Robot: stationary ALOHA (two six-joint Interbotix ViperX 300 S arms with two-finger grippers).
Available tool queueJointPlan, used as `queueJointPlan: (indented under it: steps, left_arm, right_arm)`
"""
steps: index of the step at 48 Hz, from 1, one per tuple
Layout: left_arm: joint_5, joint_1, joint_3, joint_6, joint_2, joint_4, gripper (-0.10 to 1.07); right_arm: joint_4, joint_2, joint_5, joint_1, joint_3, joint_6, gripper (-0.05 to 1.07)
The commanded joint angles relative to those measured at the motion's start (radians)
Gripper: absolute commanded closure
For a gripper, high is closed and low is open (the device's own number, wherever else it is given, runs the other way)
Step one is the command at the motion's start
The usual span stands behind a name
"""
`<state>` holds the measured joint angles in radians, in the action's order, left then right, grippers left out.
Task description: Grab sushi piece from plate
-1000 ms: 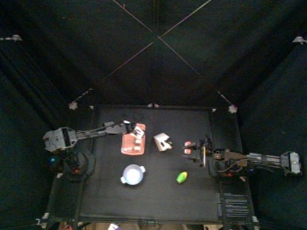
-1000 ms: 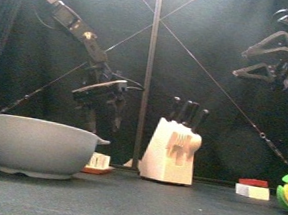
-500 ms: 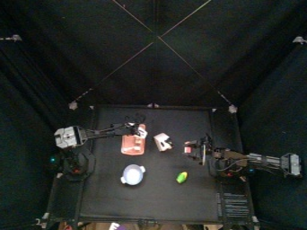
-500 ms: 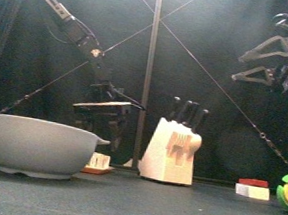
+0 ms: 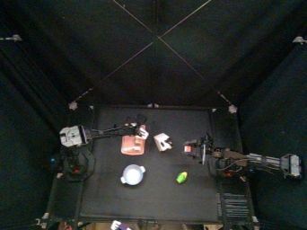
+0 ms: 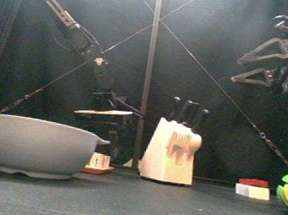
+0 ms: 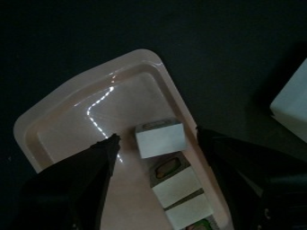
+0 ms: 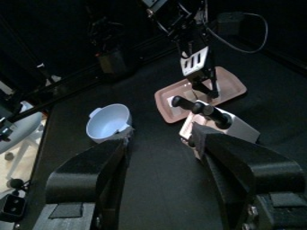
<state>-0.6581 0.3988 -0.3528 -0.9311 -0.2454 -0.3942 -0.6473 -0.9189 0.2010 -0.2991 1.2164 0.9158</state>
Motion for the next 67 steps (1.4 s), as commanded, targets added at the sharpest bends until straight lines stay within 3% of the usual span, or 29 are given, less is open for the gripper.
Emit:
queueJointPlan:
  steps: [1, 28, 39, 67]
  left_arm:
    - [0.002, 0.005, 0.032, -0.002, 0.009, -0.003, 0.01]
    - [0.002, 0.005, 0.029, -0.002, -0.003, 0.020, 0.22]
    - [-0.049, -0.002, 0.026, 0.008, 0.038, 0.014, 0.30]
    - [-0.069, -0.038, 0.026, 0.012, 0.107, -0.015, 0.31]
  right_arm:
    - [0.003, 0.009, 0.006, -0.006, -0.009, 0.000, 0.14]
    - [0.003, 0.011, 0.006, -0.015, -0.009, 0.000, 0.14]
    - [0.003, 0.011, 0.006, -0.017, -0.008, 0.000, 0.14]
    - [0.028, 0.011, 0.006, -0.020, -0.006, 0.000, 0.14]
